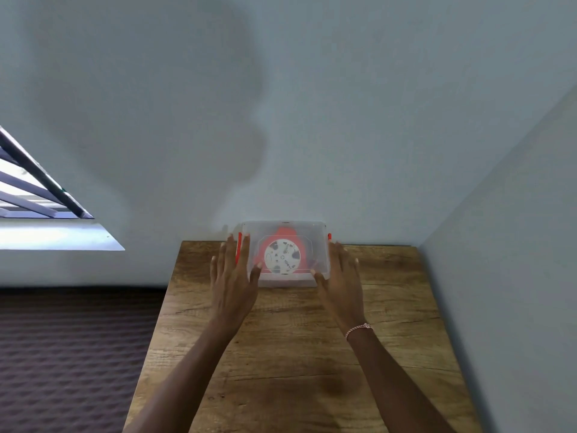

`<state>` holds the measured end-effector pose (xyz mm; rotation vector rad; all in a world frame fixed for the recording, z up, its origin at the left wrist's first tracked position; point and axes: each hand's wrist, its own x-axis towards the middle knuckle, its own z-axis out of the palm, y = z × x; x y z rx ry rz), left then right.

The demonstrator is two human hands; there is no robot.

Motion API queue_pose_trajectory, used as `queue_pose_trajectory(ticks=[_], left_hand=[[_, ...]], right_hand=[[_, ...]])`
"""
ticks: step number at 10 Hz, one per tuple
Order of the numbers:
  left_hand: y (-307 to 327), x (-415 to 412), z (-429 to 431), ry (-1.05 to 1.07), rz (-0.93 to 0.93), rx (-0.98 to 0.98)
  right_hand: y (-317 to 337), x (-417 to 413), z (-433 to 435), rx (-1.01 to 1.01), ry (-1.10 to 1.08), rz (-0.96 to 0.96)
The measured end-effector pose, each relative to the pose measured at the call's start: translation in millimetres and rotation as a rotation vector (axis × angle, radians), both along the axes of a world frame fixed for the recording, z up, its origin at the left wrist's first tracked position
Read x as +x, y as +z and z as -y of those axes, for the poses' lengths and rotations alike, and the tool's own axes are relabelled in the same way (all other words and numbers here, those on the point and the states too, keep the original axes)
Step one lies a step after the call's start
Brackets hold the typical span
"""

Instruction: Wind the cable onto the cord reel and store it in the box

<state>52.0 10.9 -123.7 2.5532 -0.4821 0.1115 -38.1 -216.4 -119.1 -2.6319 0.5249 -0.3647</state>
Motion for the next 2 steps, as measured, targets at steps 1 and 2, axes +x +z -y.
queue_pose_trajectory(ticks=[1,2], left_hand=[[20,-1,7,-0.034,0.104,0.056],[43,0,16,-0.059,0.258,0.094]], right_hand=[[17,1,-4,-0.118,0.07,0.057],[42,6,-9,-0.212,0.077,0.093]])
